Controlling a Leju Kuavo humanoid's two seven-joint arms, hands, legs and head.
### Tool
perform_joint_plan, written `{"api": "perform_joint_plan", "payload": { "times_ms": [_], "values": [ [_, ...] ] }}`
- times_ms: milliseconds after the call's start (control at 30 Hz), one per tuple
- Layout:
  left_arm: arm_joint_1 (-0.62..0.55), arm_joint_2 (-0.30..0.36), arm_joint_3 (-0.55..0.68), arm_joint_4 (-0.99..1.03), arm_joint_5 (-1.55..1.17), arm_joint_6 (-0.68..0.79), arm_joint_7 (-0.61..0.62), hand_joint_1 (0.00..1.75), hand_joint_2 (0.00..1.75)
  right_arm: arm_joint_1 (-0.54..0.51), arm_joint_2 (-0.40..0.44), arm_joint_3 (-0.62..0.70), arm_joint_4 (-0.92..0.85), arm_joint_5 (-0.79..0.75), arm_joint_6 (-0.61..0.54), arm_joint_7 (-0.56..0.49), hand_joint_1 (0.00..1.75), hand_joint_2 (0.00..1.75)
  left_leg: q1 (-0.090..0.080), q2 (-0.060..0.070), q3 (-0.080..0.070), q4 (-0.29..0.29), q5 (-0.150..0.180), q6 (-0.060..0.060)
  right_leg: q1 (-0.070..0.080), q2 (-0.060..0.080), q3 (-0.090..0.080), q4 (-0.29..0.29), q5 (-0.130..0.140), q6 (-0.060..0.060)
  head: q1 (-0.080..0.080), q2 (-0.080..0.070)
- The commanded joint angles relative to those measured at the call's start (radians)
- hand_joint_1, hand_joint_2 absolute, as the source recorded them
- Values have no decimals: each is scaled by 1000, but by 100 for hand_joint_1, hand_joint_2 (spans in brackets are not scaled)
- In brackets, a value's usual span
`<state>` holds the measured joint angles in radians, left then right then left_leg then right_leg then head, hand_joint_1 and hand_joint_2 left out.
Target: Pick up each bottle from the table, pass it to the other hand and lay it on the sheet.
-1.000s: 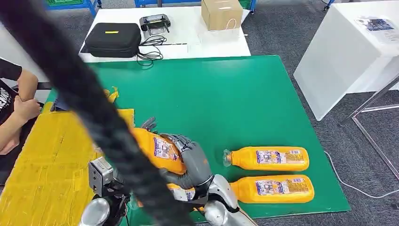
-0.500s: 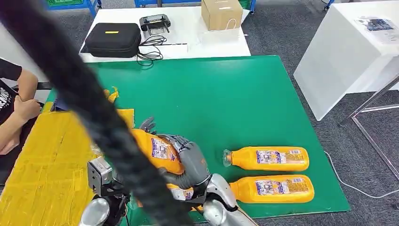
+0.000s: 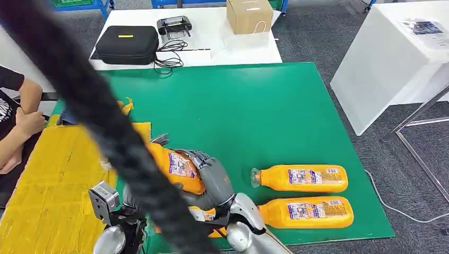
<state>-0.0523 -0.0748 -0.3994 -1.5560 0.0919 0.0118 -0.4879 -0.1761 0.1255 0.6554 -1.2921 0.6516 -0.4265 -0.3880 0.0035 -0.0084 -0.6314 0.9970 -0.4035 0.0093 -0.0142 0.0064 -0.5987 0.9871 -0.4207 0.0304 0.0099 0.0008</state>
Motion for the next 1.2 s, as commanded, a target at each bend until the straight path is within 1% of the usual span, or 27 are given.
{"api": "perform_joint_plan", "payload": {
  "times_ms": [33, 67, 100, 167, 233, 333, 367, 500, 533, 567, 600, 633, 667, 700, 767, 800, 833, 900, 933, 967, 1000, 1033, 1100, 1133, 1167, 1200],
  "values": [
    [-47, -23, 15, -3, 26, 27, -13, 175, 175, 4, -29, 20, 85, 0, 0, 4, 175, 175, 1, -2, 4, 0, -1, 0, 2, -3, 6, -2, -2, -1, 0, 0],
    [-46, -24, 18, -5, 31, 29, -15, 175, 175, 5, -29, 19, 85, -1, -1, 6, 175, 175, 1, -2, 3, 0, -1, 0, 1, -3, 4, -2, -1, -1, 0, 0],
    [-45, -25, 19, -6, 34, 30, -16, 175, 175, 5, -29, 19, 85, -1, -1, 6, 175, 175, 3, -2, 8, 0, -4, 0, 4, -4, 11, -3, -3, -2, 0, 0],
    [-43, -28, 22, -12, 46, 34, -20, 175, 175, 6, -27, 17, 87, -2, -2, 10, 175, 175, 1, -2, 3, 0, -1, 0, 1, -2, 4, -2, -1, -1, 0, 0],
    [-42, -29, 25, -15, 54, 37, -22, 175, 175, 7, -26, 14, 87, -3, -4, 11, 175, 175, 2, -2, 7, 0, -3, 0, 3, -4, 9, -3, -3, -1, 0, 0],
    [-42, -29, 25, -15, 54, 37, -22, 175, 175, 7, -26, 14, 87, -3, -4, 11, 175, 175, 1, -2, 2, -1, 0, 0, 1, -2, 3, -1, -1, 0, 0, 0],
    [-42, -30, 25, -15, 55, 37, -22, 175, 175, 8, -26, 13, 87, -3, -5, 12, 175, 175, 2, -2, 5, 0, -2, 0, 2, -3, 6, -2, -2, -1, 0, 0],
    [-44, -32, 26, -14, 63, 39, -25, 175, 175, 13, -23, 2, 77, -7, -16, 15, 175, 175, 1, -2, 2, -1, 0, 0, 1, -3, 3, -1, -1, -1, 0, 0],
    [-45, -32, 25, -14, 65, 39, -25, 175, 175, 16, -22, -4, 71, -10, -23, 13, 152, 175, 2, -2, 5, 0, -2, 0, 2, -4, 7, -2, -2, -1, 0, 0],
    [-45, -32, 24, -14, 66, 39, -25, 175, 175, 19, -21, -8, 66, -11, -29, 12, 47, 175, 2, -3, 3, 0, -1, 0, 2, -4, 5, -2, -1, -1, 0, 0],
    [-45, -32, 24, -14, 66, 39, -25, 175, 175, 19, -21, -8, 66, -11, -29, 12, 47, 175, 2, -3, 6, 0, -2, 0, 3, -5, 9, -2, -3, -1, 0, 0],
    [-45, -32, 24, -14, 66, 39, -25, 175, 175, 19, -21, -8, 66, -11, -29, 12, 47, 175, 2, -3, 4, 0, -2, 0, 2, -4, 6, -2, -2, -1, 0, 0],
    [-46, -31, 23, -15, 66, 39, -25, 175, 175, 25, -20, -17, 54, -17, -43, 9, 0, 175, 2, -3, 4, 0, -1, 0, 2, -4, 6, -2, -2, -1, 0, 0],
    [-45, -31, 23, -15, 66, 39, -25, 175, 175, 26, -20, -20, 49, -18, -45, 9, 0, 175, 1, -2, 2, 0, -1, 0, 1, -3, 3, -1, -1, -1, 0, 0],
    [-45, -26, 29, -21, 49, 58, -37, 175, 175, 38, -25, -42, 11, -23, -72, 4, 0, 175, 3, -3, 7, 1, -3, 0, 3, -4, 9, -2, -3, -1, 0, 0],
    [-48, -20, 31, -24, 17, 82, -44, 175, 175, 47, -29, -52, -16, -22, -86, -1, 0, 175, 1, -2, 2, 0, -1, 0, 1, -2, 3, -1, -1, -1, 0, 0],
    [-56, -6, 33, -24, -97, 163, -59, 175, 175, 60, -38, -67, -61, -19, -102, -5, 0, 175, 2, -1, 4, 0, -2, 0, 2, -2, 6, -1, -2, -1, 0, 0],
    [-75, 17, 33, -9, -348, 328, -48, 175, 175, 87, -53, -95, -149, -9, -123, -8, 0, 175, 0, -2, 1, 0, -1, 0, 1, -3, 2, 0, -1, -1, 0, 0],
    [-93, 38, 30, 9, -538, 410, 0, 175, 175, 107, -63, -118, -213, 2, -132, -10, 0, 175, 2, -2, 4, 1, -2, 0, 2, -4, 5, -1, -2, -1, 0, 0],
    [-110, 60, 31, 31, -663, 435, 52, 175, 175, 123, -70, -136, -258, 14, -135, -5, 0, 175, 0, -3, 1, 0, 0, 0, 1, -3, 2, 0, -1, -1, 0, 0],
    [-127, 75, 35, 45, -747, 428, 106, 175, 175, 135, -76, -156, -298, 20, -133, 1, 0, 175, 1, -4, 3, 1, -1, 0, 1, -6, 5, 0, -3, -1, 0, 0],
    [-155, 102, 44, 83, -875, 423, 175, 175, 175, 153, -82, -184, -348, 15, -129, 4, 0, 175, 0, -3, 1, 0, 0, 0, 0, -4, 2, 0, -1, -1, 0, 0],
    [-201, 143, 61, 148, -1174, 445, 307, 175, 175, 171, -88, -217, -414, -32, -98, -13, 0, 175, 2, -4, 6, 1, -2, -1, 2, -5, 8, -1, -3, -2, 0, 0],
    [-220, 152, 67, 171, -1210, 446, 319, 175, 175, 181, -91, -232, -441, -50, -85, -17, 0, 175, 0, -4, 2, -1, 0, 0, 0, -4, 3, 0, -1, -1, 0, 0],
    [-220, 152, 67, 171, -1210, 446, 319, 175, 175, 181, -91, -232, -441, -50, -85, -17, 0, 175, 1, -4, 3, 0, 0, -1, 1, -4, 5, 0, -1, -1, 0, 0],
    [-227, 153, 69, 183, -1211, 445, 317, 175, 175, 185, -91, -236, -450, -51, -79, -16, 0, 175, 0, -3, 2, 0, 0, 0, 1, -4, 3, 0, -1, -1, 0, 0]
  ]
}}
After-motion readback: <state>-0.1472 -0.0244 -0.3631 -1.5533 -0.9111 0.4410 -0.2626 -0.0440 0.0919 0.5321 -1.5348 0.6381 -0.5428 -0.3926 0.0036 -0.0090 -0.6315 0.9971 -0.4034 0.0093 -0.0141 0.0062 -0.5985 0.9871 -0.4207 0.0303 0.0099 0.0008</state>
